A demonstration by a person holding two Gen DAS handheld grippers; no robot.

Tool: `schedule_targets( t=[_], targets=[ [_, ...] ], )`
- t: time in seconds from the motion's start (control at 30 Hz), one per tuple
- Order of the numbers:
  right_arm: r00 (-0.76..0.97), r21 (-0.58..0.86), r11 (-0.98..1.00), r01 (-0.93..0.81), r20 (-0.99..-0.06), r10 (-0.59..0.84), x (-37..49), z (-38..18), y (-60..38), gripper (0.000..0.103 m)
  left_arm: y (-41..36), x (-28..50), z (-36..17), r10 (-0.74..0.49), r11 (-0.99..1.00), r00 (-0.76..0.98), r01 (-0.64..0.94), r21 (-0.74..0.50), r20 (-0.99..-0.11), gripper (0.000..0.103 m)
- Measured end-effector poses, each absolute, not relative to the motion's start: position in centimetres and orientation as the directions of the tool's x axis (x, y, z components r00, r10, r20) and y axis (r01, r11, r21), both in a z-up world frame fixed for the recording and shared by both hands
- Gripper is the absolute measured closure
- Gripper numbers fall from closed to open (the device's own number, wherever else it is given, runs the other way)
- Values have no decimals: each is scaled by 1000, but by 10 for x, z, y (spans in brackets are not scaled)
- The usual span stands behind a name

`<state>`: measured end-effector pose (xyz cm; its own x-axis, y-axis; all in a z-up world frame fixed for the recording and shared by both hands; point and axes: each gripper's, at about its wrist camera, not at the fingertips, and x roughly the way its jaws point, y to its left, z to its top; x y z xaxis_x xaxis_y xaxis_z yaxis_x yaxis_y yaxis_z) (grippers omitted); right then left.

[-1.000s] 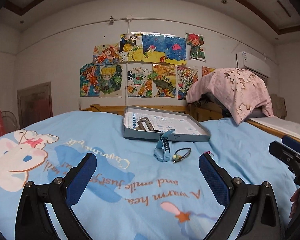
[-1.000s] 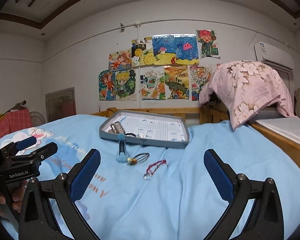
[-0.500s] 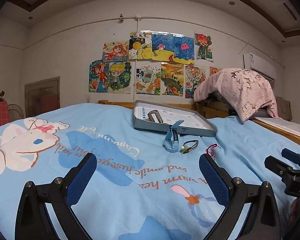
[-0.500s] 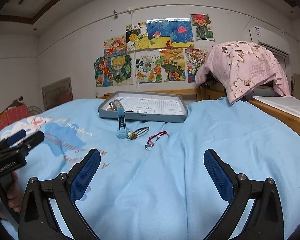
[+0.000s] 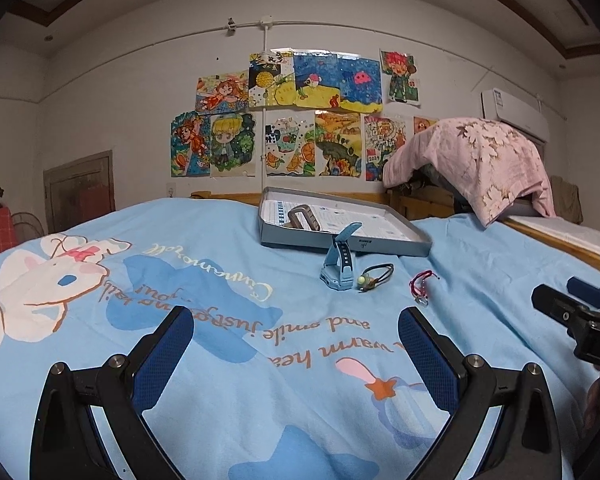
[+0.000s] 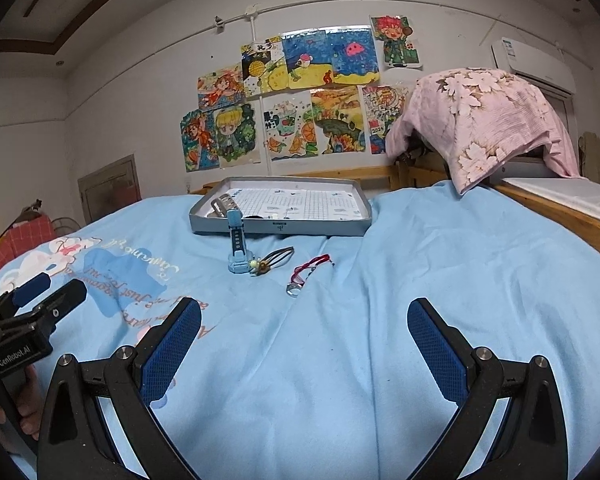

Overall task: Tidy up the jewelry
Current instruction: 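Move the left tool toward the blue watch while the right approaches the red bracelet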

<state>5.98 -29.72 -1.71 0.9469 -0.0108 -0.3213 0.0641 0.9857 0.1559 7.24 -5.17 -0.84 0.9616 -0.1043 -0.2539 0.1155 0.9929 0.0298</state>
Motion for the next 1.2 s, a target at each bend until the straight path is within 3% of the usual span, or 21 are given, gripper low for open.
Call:
schedule_targets(
  t=[0.43, 0.53, 0.63, 0.7, 0.77, 0.87, 0.93, 1.0, 1.07, 1.1, 1.2],
  targets=[
    [947, 64, 989, 131, -303, -106, 64, 0, -299, 2, -66, 118, 1, -198, 971, 905, 234, 52, -378, 0],
    [954, 12, 995, 102, -285, -94, 75, 4, -298, 7, -66, 140, -1, -203, 972, 889, 235, 28, -411, 0],
    [953, 65, 995, 73, -299, -51, 87, 2, -303, 23, -66, 164, -2, -206, 974, 876, 226, -7, -436, 2],
    [951, 101, 994, 46, -308, -13, 98, -2, -307, 42, -69, 178, -5, -202, 976, 869, 215, -23, -452, 8],
    [951, 113, 994, 11, -307, 24, 114, -4, -310, 53, -73, 194, -7, -188, 980, 866, 198, -28, -464, 10],
    [949, 150, 988, -27, -305, 72, 144, -7, -316, 54, -78, 212, -7, -196, 979, 866, 197, -46, -460, 13],
    [945, 167, 985, -34, -315, 86, 164, -11, -320, 55, -84, 226, -8, -206, 977, 864, 207, -48, -459, 22],
    [937, 204, 978, -52, -329, 118, 187, -15, -325, 70, -92, 240, -9, -204, 976, 862, 216, -28, -464, 28],
    [928, 219, 974, -63, -345, 138, 208, -21, -325, 74, -102, 254, -12, -200, 974, 859, 228, 2, -471, 38],
    [923, 233, 969, -78, -350, 158, 217, -23, -325, 82, -105, 261, -15, -200, 972, 856, 234, 13, -476, 41],
    [896, 313, 941, -128, -371, 245, 246, -38, -326, 90, -111, 277, -23, -204, 970, 846, 241, 13, -492, 41]
  ],
)
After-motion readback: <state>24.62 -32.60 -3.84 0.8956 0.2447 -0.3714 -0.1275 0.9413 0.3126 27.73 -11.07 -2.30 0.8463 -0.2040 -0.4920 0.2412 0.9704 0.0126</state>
